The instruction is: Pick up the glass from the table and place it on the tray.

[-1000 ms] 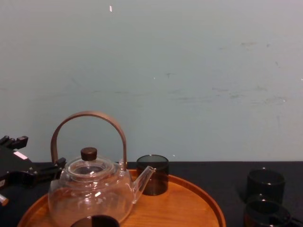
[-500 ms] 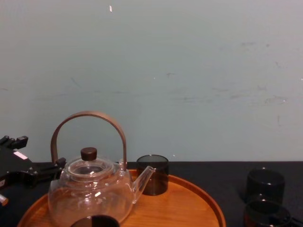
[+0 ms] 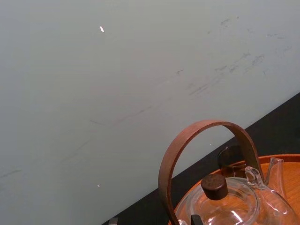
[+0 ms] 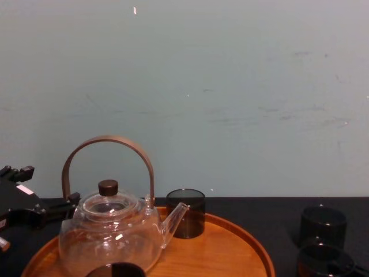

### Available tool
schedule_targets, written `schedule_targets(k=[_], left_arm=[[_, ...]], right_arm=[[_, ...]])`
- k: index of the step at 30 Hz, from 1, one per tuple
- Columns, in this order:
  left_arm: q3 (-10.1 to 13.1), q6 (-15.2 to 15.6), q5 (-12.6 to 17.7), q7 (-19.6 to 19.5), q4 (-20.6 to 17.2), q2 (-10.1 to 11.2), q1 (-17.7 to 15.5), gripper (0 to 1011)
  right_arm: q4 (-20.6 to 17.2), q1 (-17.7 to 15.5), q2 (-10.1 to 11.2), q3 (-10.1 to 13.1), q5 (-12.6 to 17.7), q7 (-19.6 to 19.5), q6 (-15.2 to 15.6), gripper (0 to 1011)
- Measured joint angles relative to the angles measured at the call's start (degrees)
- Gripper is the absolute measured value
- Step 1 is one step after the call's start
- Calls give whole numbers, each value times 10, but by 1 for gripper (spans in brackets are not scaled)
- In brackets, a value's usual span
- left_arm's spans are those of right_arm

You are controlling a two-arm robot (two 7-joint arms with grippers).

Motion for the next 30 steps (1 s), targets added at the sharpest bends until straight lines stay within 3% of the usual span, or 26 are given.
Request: schedule_targets(k=[30], left_arm=[[0, 0, 0, 0, 0, 0, 0, 1010]], right_arm=[[0, 0, 0, 0, 0, 0, 0, 917]])
